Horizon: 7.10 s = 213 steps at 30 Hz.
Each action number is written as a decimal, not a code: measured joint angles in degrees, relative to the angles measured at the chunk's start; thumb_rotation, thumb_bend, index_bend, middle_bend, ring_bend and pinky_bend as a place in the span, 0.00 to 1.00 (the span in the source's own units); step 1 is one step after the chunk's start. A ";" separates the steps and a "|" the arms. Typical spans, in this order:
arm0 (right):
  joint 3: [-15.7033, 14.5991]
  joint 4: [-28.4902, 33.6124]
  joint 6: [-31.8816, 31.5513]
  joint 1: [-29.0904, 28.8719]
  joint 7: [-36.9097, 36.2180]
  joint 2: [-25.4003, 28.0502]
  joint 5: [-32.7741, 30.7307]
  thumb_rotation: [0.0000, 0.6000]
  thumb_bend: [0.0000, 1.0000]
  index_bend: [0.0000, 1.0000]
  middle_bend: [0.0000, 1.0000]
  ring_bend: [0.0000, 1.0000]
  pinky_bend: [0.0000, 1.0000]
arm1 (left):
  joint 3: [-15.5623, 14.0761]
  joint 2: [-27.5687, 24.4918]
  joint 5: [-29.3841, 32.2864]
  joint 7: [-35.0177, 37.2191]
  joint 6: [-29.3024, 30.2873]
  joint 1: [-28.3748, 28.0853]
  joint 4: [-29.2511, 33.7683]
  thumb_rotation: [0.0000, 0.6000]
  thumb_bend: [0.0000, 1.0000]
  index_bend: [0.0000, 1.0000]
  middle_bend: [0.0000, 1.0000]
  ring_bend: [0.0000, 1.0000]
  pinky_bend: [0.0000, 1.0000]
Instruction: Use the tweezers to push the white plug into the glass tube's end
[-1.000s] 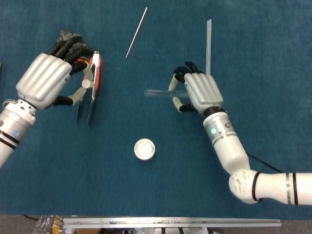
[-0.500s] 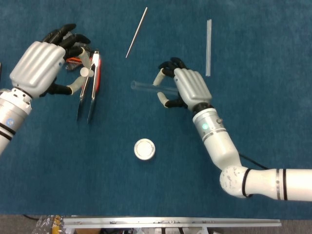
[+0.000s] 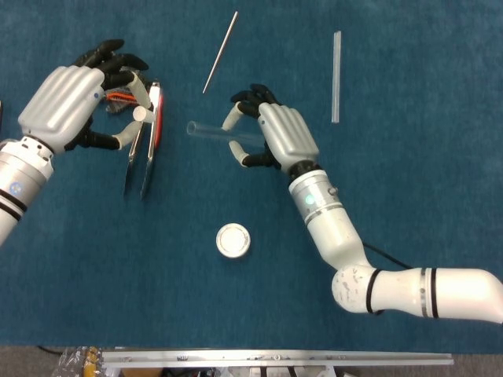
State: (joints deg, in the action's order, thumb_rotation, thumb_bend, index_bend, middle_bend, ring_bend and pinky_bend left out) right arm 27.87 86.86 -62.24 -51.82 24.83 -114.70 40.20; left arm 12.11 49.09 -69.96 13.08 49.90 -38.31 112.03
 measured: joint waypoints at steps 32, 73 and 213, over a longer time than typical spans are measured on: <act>2.36 -0.99 -1.85 -3.34 -3.87 -1.79 1.93 1.00 0.44 0.61 0.25 0.08 0.26 | 1.99 2.71 4.76 4.65 -2.08 -0.39 -0.87 1.00 0.36 0.49 0.21 0.03 0.08; 2.22 -2.79 -1.32 -4.22 -5.71 -2.44 1.55 1.00 0.44 0.61 0.25 0.08 0.26 | 2.43 4.38 6.19 4.96 -2.90 -0.33 -0.49 1.00 0.36 0.49 0.21 0.03 0.08; -13.65 -7.45 0.96 -4.66 16.48 -0.68 -5.08 1.00 0.40 0.26 0.13 0.06 0.26 | -4.63 4.51 -15.03 -6.36 19.17 10.02 -18.06 1.00 0.36 0.17 0.13 0.00 0.08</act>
State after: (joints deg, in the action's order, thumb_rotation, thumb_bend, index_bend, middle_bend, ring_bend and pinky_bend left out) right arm 14.22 79.42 -61.27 -56.49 41.31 -115.38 35.12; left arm 7.49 53.60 -84.99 6.71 69.07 -28.29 93.97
